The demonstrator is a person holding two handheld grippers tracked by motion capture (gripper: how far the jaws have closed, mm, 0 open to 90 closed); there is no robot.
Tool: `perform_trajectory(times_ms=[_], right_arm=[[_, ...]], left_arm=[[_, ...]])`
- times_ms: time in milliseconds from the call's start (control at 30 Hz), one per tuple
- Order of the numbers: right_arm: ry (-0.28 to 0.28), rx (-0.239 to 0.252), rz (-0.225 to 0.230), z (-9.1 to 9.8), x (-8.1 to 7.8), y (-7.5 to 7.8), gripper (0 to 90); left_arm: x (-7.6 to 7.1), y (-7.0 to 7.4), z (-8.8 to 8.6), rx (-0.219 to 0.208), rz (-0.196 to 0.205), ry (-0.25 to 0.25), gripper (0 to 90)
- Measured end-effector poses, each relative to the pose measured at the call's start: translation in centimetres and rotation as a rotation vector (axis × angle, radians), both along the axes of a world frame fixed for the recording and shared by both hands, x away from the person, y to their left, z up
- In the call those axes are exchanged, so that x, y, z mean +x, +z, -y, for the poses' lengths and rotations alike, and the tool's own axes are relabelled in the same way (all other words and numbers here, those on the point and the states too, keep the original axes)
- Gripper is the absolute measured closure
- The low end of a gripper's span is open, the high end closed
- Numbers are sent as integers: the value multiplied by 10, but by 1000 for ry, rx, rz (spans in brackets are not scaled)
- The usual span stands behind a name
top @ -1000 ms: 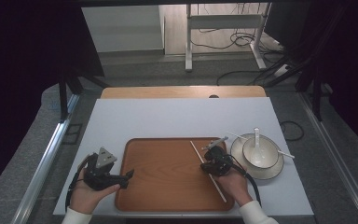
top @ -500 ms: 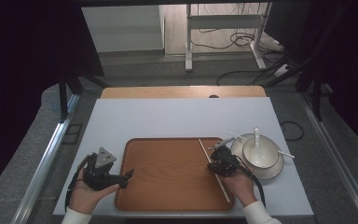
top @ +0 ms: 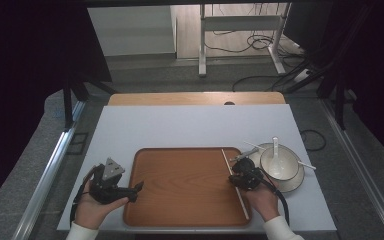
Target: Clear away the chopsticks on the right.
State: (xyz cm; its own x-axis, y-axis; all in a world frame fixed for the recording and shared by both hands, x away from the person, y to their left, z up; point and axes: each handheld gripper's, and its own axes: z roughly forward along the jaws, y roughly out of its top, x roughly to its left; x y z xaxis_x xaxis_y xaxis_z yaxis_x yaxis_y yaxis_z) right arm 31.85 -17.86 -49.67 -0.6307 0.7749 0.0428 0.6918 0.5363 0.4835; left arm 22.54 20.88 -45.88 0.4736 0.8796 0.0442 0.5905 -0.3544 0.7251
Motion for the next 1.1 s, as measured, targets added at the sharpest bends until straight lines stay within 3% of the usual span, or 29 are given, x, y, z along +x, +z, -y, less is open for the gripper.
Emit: perform_trajectory(times_ms=[833, 933, 1100], right_arm=[[-29, -11, -3, 15, -6, 3, 899], [-14, 18, 5, 16, -7, 7, 899], [18, 82, 54, 21, -13, 27, 899]], left_arm=[[0, 0, -1, 0, 0, 1, 73], [0, 0, 0, 0, 1, 0, 73], [0, 1, -2, 6, 2, -3, 73]])
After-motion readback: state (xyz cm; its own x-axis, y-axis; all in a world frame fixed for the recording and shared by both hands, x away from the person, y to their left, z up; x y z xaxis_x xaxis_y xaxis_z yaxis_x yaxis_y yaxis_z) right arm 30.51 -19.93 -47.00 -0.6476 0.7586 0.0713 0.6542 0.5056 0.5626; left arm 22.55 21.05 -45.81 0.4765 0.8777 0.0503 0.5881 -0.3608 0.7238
